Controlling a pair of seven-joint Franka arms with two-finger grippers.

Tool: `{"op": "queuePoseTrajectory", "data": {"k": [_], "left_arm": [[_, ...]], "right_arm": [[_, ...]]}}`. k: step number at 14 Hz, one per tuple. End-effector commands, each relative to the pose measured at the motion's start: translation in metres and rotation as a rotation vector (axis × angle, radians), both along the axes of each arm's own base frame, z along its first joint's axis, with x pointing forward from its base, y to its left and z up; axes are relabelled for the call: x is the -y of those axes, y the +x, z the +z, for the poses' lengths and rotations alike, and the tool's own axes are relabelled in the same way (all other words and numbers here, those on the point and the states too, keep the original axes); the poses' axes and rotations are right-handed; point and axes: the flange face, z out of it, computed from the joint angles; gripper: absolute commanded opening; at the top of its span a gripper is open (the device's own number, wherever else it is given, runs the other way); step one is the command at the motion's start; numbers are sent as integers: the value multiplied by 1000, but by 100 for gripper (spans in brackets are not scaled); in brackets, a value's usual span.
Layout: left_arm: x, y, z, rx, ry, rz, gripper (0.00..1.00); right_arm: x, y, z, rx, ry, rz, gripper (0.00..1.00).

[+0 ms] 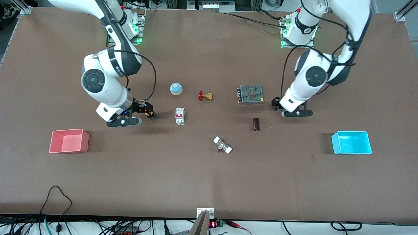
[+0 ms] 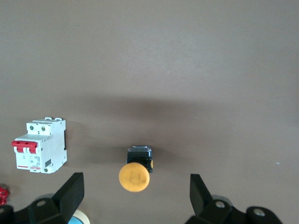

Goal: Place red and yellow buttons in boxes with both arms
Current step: 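Grasp the yellow button with the right gripper while the left gripper grasps the red button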

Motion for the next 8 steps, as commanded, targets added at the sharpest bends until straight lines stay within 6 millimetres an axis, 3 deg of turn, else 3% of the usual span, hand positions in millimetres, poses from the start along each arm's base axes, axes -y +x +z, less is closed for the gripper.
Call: {"op": "queuePoseTrajectory", "data": {"k": [1, 6, 8], "left_arm": [[-1, -3, -9, 2, -3, 13, 100], [-3, -7, -19, -17, 3, 12, 100], [-5, -10, -26, -32, 6, 15, 100]], "right_arm": [[-5, -16, -12, 22, 8, 7, 100], [1, -32, -58, 66, -20, 65, 100], [0, -31, -62, 71, -18, 66, 100]]}}
